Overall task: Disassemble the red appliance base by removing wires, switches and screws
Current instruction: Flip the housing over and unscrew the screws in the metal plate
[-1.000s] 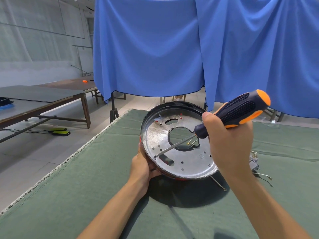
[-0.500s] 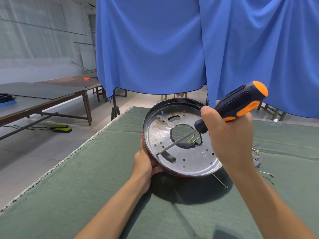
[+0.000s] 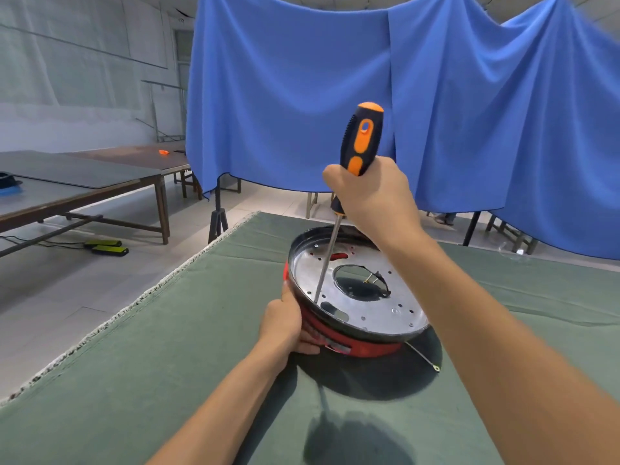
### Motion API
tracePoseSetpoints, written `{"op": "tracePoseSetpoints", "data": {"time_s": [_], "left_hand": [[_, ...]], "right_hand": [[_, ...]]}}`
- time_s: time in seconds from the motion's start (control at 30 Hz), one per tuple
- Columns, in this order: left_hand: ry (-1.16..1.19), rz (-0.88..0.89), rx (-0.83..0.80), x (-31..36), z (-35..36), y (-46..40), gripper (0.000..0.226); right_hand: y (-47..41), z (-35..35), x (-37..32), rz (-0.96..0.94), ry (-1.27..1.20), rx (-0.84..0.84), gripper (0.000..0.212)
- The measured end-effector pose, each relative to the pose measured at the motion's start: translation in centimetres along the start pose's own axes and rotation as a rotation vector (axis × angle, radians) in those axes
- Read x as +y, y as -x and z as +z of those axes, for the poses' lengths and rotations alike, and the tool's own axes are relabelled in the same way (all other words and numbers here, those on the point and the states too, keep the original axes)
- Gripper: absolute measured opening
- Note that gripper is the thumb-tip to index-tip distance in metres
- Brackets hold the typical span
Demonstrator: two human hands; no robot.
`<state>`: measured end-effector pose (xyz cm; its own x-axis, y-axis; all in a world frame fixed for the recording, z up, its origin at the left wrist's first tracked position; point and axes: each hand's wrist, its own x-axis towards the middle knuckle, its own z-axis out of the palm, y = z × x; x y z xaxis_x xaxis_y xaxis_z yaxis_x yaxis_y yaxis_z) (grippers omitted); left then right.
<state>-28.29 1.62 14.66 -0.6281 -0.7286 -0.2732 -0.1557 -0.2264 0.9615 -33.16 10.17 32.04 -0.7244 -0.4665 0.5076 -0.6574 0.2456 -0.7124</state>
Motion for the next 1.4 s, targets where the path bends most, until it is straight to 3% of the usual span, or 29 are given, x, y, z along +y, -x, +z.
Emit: {"op": "tracePoseSetpoints", "data": {"time_s": [0.17, 0.37, 0.5, 0.6, 0.67, 0.77, 0.87, 0.93, 1.03, 1.17, 1.4], "left_hand": [[-0.435, 0.085, 0.066, 0.0, -1.5, 0.0, 0.093], [-0.655, 0.126, 0.170, 0.5, -2.4, 0.0, 0.072], [-0.832, 0.215, 0.281, 1.1, -3.3, 0.4, 0.040], [-0.822, 0.394, 0.412, 1.4, -3.7, 0.4, 0.025], [-0.668, 0.687, 0.474, 1.7, -3.5, 0.8, 0.013], [-0.479, 0.981, 0.267, 2.3, -2.6, 1.4, 0.026], [-0.439, 0.911, 0.001, 2.3, -1.1, 1.9, 0.027], [-0.469, 0.938, 0.023, 2.0, -0.7, 1.8, 0.028], [-0.437, 0.956, 0.030, 1.8, -0.8, 1.5, 0.033], [-0.432, 0.956, 0.010, 1.8, -0.8, 1.3, 0.033], [-0.518, 1.001, 0.028, 1.8, -1.4, 0.7, 0.033]], "right_hand": [[-1.2, 0.6, -0.3, 0.048, -0.022, -0.053, 0.018], [-1.7, 0.9, 0.1, 0.067, -0.012, -0.072, 0.021], [-1.3, 1.4, -0.1, 0.066, 0.077, -0.116, 0.018], [-1.2, 1.7, -0.3, 0.060, 0.120, -0.112, 0.017], [-1.2, 1.6, -0.5, 0.068, 0.134, -0.101, 0.017], [-1.3, 1.2, -0.7, 0.068, 0.163, -0.097, 0.016], [-1.3, 0.8, -1.0, 0.068, 0.254, -0.129, 0.024], [-1.4, 0.1, -1.5, 0.076, 0.316, -0.147, 0.035], [-2.4, -1.4, -2.7, 0.070, 0.316, -0.047, 0.044], [-3.6, -2.4, -5.2, -0.051, 0.511, 0.039, 0.030], [-4.2, -0.5, -7.8, -0.144, 0.948, -0.086, 0.027]]}}
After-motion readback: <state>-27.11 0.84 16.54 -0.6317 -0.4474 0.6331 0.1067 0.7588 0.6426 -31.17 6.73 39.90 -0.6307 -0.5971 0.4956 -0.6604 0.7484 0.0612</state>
